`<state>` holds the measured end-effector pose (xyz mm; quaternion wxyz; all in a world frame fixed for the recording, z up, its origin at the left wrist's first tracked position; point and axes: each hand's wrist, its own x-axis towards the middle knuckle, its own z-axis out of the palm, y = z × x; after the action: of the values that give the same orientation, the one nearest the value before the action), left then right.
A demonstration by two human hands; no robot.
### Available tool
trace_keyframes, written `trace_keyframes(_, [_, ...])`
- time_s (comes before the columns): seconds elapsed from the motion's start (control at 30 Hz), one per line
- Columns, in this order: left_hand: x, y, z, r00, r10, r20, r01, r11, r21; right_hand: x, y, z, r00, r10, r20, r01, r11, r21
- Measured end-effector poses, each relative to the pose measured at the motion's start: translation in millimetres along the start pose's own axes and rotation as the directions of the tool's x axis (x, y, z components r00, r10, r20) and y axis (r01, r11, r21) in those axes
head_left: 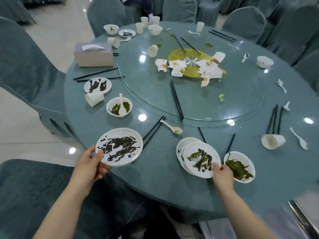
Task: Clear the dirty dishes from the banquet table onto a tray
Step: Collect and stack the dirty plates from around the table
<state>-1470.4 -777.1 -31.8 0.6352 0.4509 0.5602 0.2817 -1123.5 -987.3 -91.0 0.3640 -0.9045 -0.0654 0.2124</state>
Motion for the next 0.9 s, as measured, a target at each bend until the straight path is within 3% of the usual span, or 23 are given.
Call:
trace_keyframes(0.27, [3,12,-7,0.999,0.033,-0.007,-0.033,0.999,0.037,2,-16,26,0.996,-0.01,0.086,0.024,0.987,-0.161])
trace_keyframes(0.4, [5,13,-16,0.999,0.039,-0.037,-0.038,0.999,0.032,9,-23,32,0.992,0.017,0.122,-0.001,0.991,-0.134])
trace_keyframes(0.63, [-6,9,-26,0.996,0.066,-0.055,-0.066,0.998,-0.003,-4,-43,41,0.968,0.063,0.244,-0.093,0.989,0.116])
trace_keyframes(0.9, [-44,12,-45,0.989,0.12,-0.086,-0.121,0.993,-0.002,-70,-104,38,0.902,-0.201,0.381,0.015,0.898,0.44])
